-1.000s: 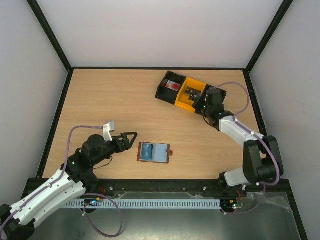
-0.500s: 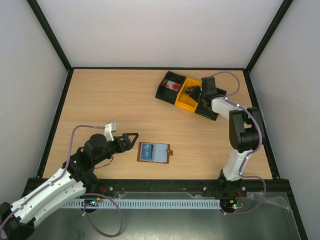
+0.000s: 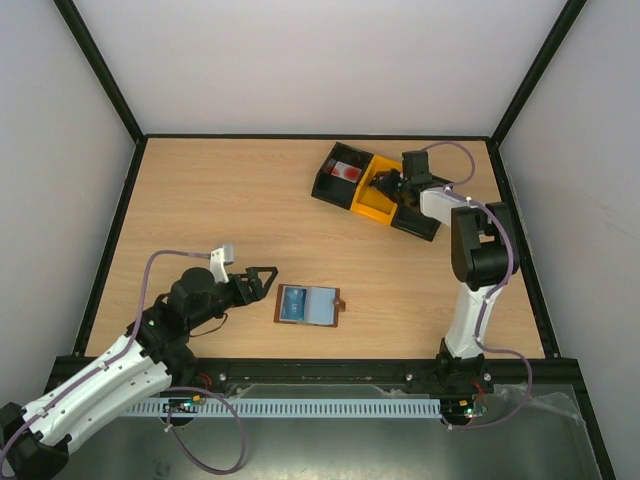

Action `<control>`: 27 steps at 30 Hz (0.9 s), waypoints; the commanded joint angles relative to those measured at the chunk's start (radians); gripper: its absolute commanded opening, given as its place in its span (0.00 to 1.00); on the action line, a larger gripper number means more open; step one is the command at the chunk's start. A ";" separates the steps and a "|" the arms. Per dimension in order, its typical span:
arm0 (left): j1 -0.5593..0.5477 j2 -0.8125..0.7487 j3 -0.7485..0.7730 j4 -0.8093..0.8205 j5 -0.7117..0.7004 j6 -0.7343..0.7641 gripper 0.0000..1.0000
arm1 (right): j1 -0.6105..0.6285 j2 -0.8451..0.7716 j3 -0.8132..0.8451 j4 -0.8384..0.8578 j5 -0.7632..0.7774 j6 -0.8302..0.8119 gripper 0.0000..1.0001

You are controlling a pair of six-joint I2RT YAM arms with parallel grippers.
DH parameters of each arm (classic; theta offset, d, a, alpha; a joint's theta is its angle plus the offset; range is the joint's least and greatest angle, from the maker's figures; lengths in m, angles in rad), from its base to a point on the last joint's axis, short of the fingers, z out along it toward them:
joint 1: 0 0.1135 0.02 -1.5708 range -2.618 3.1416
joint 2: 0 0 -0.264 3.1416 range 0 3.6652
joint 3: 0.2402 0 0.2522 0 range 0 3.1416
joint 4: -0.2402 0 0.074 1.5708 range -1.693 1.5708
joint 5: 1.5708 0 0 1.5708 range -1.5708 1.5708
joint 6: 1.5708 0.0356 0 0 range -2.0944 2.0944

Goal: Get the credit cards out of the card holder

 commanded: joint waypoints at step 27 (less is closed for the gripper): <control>0.005 0.076 -0.008 0.081 0.022 -0.023 1.00 | -0.026 -0.040 0.134 -0.160 0.062 0.033 0.22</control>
